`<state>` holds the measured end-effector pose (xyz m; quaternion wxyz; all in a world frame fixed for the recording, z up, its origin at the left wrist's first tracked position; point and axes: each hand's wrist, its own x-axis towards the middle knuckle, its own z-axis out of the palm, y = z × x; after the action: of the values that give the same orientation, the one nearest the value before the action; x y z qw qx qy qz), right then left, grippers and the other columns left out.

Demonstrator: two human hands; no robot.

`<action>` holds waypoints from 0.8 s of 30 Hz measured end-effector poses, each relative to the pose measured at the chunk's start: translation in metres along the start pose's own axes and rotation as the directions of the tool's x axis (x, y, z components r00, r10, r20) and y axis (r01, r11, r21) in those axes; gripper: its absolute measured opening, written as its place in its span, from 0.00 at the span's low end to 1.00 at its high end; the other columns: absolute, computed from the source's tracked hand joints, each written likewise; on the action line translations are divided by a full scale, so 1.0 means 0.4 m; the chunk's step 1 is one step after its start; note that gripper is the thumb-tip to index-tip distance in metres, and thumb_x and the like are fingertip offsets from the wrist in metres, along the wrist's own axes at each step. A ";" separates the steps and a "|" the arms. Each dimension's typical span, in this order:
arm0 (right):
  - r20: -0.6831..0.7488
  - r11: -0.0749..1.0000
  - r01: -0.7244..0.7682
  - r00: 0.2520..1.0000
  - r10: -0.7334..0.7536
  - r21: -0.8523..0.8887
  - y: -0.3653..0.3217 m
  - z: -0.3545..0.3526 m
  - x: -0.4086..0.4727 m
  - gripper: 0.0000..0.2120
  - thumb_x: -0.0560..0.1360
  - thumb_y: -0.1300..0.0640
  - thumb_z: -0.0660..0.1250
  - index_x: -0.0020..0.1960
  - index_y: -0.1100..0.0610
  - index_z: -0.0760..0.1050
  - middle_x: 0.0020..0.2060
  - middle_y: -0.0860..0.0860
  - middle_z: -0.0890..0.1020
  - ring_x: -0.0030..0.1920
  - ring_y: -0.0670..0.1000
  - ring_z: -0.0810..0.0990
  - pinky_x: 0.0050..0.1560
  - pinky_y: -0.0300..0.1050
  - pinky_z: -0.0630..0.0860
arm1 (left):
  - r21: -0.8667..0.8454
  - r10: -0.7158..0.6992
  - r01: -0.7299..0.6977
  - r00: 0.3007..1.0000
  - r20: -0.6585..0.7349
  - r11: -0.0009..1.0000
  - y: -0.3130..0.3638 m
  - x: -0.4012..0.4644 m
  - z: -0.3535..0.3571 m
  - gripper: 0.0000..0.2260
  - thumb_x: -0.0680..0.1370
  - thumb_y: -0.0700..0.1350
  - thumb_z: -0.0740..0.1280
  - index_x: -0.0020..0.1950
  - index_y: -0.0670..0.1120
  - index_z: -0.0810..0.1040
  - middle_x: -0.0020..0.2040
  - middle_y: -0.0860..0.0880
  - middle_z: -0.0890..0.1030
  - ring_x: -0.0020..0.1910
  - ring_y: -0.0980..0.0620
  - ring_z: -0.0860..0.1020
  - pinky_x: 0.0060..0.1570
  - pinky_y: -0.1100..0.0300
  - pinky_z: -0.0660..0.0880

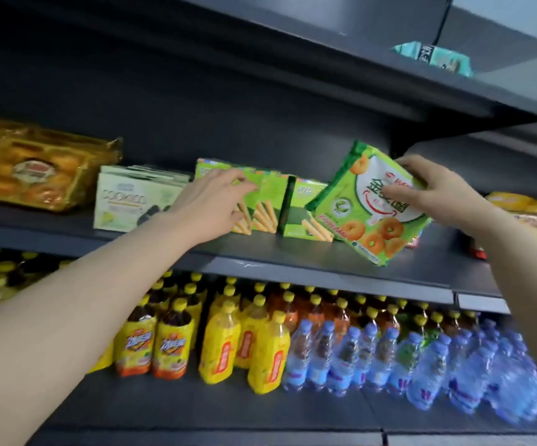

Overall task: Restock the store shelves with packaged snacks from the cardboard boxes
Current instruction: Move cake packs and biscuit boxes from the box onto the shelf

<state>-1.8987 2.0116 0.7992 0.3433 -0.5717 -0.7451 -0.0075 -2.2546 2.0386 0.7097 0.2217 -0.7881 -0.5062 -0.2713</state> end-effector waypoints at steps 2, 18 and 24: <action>-0.018 0.994 -0.049 0.999 0.048 -0.099 0.105 -0.029 0.051 0.26 0.73 0.41 0.73 0.68 0.45 0.71 0.59 0.49 0.80 0.58 0.55 0.79 0.58 0.51 0.74 | 0.007 0.000 -0.001 1.000 0.027 1.000 0.053 0.071 0.047 0.26 0.79 0.48 0.68 0.76 0.53 0.68 0.74 0.49 0.67 0.71 0.45 0.65 0.67 0.53 0.65; 0.273 0.958 0.074 0.962 0.004 -0.275 0.517 0.135 0.423 0.18 0.80 0.48 0.66 0.69 0.45 0.73 0.63 0.54 0.79 0.60 0.57 0.77 0.56 0.46 0.69 | 0.215 -0.095 0.068 0.988 0.119 0.974 0.218 0.434 0.354 0.38 0.79 0.49 0.68 0.82 0.51 0.48 0.82 0.45 0.50 0.80 0.42 0.50 0.77 0.46 0.50; 0.009 0.975 0.087 0.996 -0.087 -0.203 0.564 0.238 0.451 0.16 0.80 0.51 0.66 0.67 0.53 0.78 0.57 0.55 0.84 0.57 0.60 0.81 0.56 0.50 0.75 | 0.177 -0.123 0.112 0.991 0.055 0.978 0.220 0.451 0.378 0.38 0.78 0.47 0.70 0.81 0.50 0.52 0.79 0.45 0.57 0.78 0.43 0.56 0.74 0.49 0.61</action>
<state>-1.7731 2.2806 0.7344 0.2821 -0.5706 -0.7649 -0.0987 -2.0818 2.2209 0.7068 0.2564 -0.7429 -0.5805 -0.2130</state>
